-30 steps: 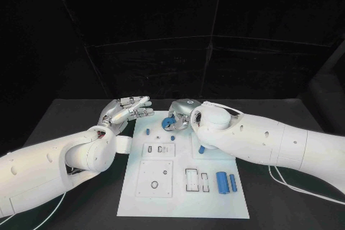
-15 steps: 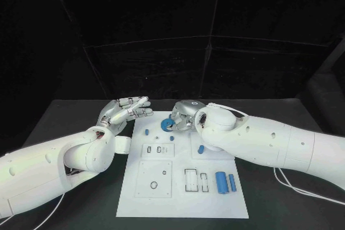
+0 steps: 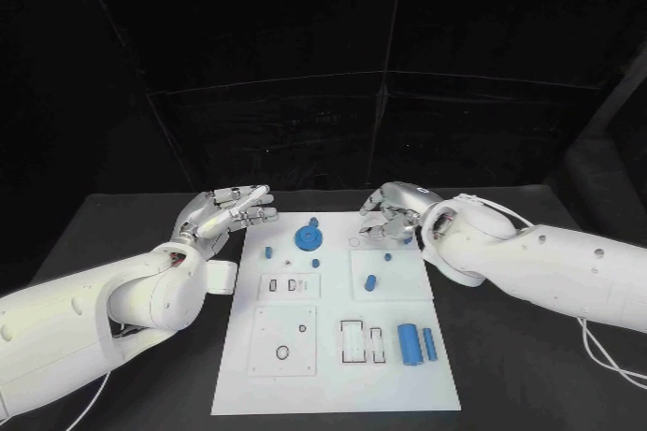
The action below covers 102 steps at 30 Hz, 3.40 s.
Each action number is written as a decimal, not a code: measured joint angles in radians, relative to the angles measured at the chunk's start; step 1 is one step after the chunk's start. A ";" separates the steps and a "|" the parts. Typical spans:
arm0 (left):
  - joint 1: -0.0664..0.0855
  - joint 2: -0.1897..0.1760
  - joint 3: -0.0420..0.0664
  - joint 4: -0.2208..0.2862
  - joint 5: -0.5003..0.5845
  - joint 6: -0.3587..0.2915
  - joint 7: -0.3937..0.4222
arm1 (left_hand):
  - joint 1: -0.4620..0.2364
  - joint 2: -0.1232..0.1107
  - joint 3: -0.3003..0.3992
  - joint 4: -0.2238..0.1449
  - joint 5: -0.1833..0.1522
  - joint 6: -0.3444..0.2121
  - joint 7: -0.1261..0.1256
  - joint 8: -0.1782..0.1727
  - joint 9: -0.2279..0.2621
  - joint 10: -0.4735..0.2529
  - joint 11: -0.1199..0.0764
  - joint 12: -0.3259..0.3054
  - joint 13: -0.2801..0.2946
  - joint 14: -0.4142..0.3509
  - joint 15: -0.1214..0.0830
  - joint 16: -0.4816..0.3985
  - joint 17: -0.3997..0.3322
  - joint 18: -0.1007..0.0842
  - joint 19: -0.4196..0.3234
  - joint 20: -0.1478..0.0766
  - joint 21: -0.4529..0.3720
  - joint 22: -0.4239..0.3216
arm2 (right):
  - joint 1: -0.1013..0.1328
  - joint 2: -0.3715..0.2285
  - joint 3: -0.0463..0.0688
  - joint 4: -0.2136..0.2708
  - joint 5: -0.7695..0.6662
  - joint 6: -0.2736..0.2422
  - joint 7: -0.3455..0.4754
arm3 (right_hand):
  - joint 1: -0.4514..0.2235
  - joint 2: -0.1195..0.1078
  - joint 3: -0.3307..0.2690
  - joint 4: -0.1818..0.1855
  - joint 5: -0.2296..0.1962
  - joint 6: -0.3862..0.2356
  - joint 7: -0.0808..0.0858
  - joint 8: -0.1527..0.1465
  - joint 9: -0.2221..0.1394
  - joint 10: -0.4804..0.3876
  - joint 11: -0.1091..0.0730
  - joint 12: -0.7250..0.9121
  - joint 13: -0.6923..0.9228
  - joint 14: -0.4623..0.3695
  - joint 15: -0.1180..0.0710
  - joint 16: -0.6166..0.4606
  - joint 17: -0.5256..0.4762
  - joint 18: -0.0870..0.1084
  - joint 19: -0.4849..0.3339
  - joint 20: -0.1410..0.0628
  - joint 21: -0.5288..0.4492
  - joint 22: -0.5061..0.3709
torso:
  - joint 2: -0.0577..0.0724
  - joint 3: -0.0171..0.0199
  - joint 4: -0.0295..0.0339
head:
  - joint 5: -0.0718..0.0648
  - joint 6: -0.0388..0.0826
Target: Assemble the parts on the task board
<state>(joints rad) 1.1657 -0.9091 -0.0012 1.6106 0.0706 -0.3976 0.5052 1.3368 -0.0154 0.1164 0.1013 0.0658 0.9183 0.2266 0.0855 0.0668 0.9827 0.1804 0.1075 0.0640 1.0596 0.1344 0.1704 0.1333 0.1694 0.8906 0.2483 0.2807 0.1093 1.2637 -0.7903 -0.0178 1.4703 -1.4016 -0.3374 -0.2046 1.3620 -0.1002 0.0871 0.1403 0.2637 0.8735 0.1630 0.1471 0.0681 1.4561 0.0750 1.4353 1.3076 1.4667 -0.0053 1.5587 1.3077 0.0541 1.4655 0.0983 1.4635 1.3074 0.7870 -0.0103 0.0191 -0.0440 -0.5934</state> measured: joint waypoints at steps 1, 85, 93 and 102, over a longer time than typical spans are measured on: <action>0.000 0.000 0.000 0.000 0.000 0.000 0.000 | 0.000 0.000 0.001 -0.001 0.000 0.000 0.000 0.000 0.000 0.000 0.000 0.000 0.000 0.000 0.000 0.000 0.000 0.000 0.000 0.000 0.000 0.000 | 0.000 -0.020 0.000 -0.001 0.024 0.003 0.019 | 0.008 -0.003 -0.001 -0.007 -0.002 0.000 0.000 0.000 0.000 0.000 0.000 0.000 0.000 0.000 0.000 0.000 0.000 0.000 0.000 0.000 0.000 0.000 | 0.000 0.0004 -0.0012 | -0.004 0.001; -0.001 0.017 0.000 -0.027 0.000 0.009 -0.006 | 0.000 0.000 0.001 -0.006 0.000 0.004 0.004 0.000 0.000 0.000 0.000 0.000 0.000 0.000 0.000 -0.004 0.001 0.000 0.000 0.000 0.000 -0.001 | -0.064 -0.070 -0.001 -0.152 0.196 0.074 0.253 | 0.037 0.039 -0.005 -0.063 -0.002 0.053 -0.007 0.012 0.006 -0.008 0.000 -0.008 0.000 0.000 0.000 0.000 0.000 0.000 0.000 0.000 0.000 0.000 | -0.001 0.0105 -0.0136 | -0.014 -0.014; -0.001 0.017 0.000 -0.027 0.000 0.009 -0.007 | 0.000 0.000 0.001 -0.006 0.000 0.004 0.004 0.000 0.000 0.000 0.000 0.000 0.000 0.000 0.000 -0.004 0.001 0.000 0.000 0.000 0.000 -0.001 | -0.064 -0.071 -0.001 -0.153 0.195 0.074 0.253 | 0.037 0.039 -0.012 -0.070 -0.002 0.053 -0.007 0.012 0.004 -0.008 0.000 -0.008 0.000 0.000 0.000 0.000 0.000 0.000 0.000 0.000 0.000 0.000 | -0.001 0.0105 -0.0136 | -0.014 -0.014; -0.001 0.016 0.000 -0.027 0.000 0.010 -0.008 | 0.000 0.000 0.001 -0.006 0.000 0.004 0.004 0.000 0.000 0.000 0.000 0.000 0.000 0.000 0.000 -0.004 0.001 0.000 0.000 0.000 0.000 -0.002 | -0.064 -0.072 -0.001 -0.152 0.195 0.074 0.253 | 0.032 0.053 -0.007 -0.076 -0.002 0.078 -0.012 0.024 0.005 -0.004 -0.004 -0.006 0.000 0.000 0.000 0.000 0.000 0.000 0.000 0.000 0.000 0.000 | -0.001 0.0106 -0.0136 | -0.014 -0.014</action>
<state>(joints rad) 1.1651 -0.8927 -0.0015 1.5832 0.0706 -0.3873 0.4976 1.3368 -0.0154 0.1176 0.0950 0.0658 0.9220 0.2303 0.0856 0.0667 0.9827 0.1805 0.1076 0.0644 1.0597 0.1344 0.1664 0.1345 0.1694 0.8905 0.2484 0.2807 0.1071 1.1997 -0.8621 -0.0187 1.3178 -1.2066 -0.2636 0.0482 1.3936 -0.0469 0.0804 0.0646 0.2615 0.9515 0.1515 0.1707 0.0732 1.4525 0.0712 1.4296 1.3077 1.4668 -0.0053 1.5587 1.3073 0.0540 1.4654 0.0982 1.4635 1.3073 0.7857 0.0004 0.0055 -0.0577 -0.6069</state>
